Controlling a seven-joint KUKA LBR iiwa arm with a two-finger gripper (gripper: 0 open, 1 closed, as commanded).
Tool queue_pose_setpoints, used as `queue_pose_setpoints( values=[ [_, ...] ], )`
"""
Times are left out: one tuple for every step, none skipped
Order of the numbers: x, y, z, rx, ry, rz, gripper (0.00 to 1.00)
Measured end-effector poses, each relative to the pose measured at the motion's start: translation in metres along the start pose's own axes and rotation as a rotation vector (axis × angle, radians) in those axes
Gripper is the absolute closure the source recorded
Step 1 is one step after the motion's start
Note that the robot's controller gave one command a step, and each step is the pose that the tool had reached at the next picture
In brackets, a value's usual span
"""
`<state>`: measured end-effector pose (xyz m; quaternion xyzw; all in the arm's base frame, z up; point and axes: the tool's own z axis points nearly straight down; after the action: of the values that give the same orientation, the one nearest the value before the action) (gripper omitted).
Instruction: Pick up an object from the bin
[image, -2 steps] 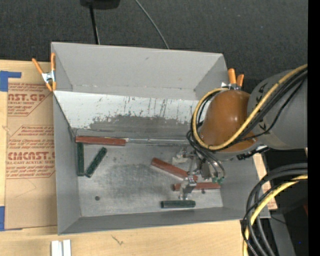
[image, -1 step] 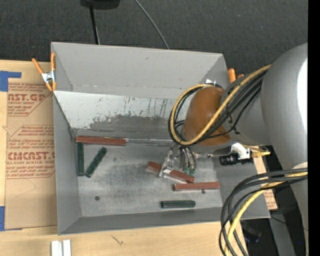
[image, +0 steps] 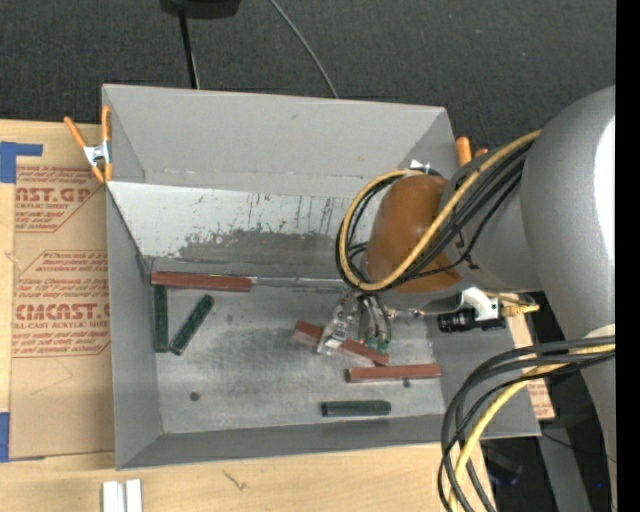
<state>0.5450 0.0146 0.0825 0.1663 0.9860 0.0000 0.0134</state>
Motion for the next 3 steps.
queue_pose_setpoints(
  values=[
    [-0.0069, 0.0017, -0.1341, 0.003, 0.024, -0.046, 1.0],
    [-0.0067, 0.0017, -0.134, 0.003, 0.025, -0.046, 0.0],
    [-0.0067, 0.0018, -0.134, 0.004, 0.025, -0.046, 0.0]
  ],
)
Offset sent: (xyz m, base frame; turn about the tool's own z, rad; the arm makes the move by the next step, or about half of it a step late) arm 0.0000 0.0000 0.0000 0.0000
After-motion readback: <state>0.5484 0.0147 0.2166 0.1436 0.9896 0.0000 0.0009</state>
